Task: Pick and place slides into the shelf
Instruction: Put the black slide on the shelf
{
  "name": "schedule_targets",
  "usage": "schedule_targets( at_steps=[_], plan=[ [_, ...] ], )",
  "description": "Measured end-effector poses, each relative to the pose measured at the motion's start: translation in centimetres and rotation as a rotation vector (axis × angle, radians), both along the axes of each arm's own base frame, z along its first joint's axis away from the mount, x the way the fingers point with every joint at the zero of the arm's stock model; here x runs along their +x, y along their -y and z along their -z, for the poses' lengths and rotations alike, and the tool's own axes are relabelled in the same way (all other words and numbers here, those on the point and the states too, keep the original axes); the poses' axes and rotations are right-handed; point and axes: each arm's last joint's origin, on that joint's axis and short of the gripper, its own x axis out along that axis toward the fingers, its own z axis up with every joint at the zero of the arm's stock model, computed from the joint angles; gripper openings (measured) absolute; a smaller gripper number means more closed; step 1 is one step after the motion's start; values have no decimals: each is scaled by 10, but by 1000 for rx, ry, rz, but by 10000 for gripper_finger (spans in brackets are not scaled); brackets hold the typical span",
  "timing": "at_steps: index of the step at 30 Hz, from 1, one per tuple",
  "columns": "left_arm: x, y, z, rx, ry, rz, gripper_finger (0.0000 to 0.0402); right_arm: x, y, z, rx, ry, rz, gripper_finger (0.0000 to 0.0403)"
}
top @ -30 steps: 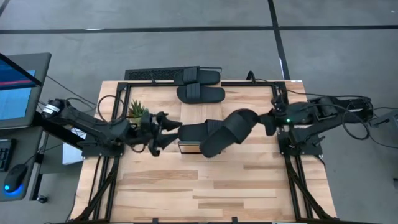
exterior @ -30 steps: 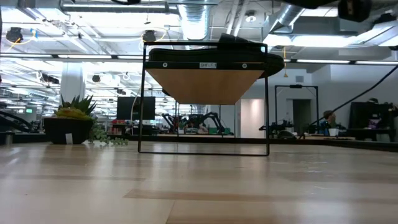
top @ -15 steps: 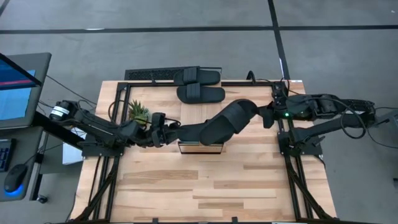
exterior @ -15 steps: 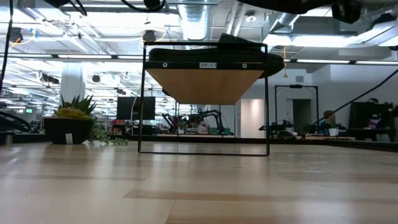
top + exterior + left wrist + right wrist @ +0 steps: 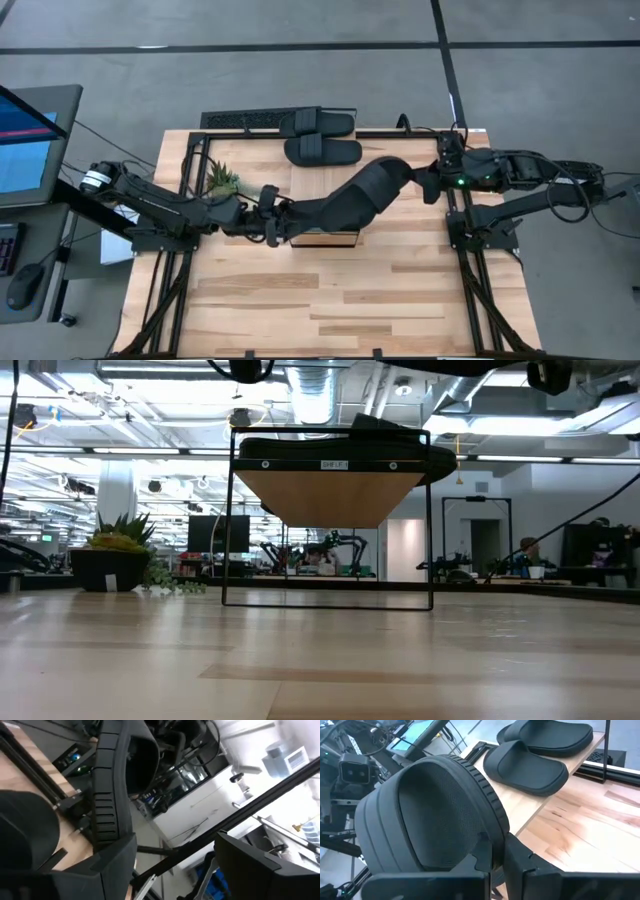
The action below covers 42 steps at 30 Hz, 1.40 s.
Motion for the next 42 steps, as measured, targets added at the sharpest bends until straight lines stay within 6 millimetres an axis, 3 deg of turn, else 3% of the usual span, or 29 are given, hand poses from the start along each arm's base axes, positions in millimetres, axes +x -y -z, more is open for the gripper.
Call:
schedule_targets(
  at_steps=[17, 25, 36, 42],
  plan=[
    [0, 2, 4, 10, -48, 51, 258, -2, -1, 4, 14, -44, -40, 10],
    [-9, -1, -5, 37, -44, 45, 258, -2, -1, 4, 15, -46, -40, 10],
    [-12, -3, 0, 43, -124, -6, 258, -3, -5, -13, -16, 18, -77, 10],
    [-12, -4, -2, 36, -96, -17, 258, 3, -5, -11, -20, -2, -76, 10]
  ],
)
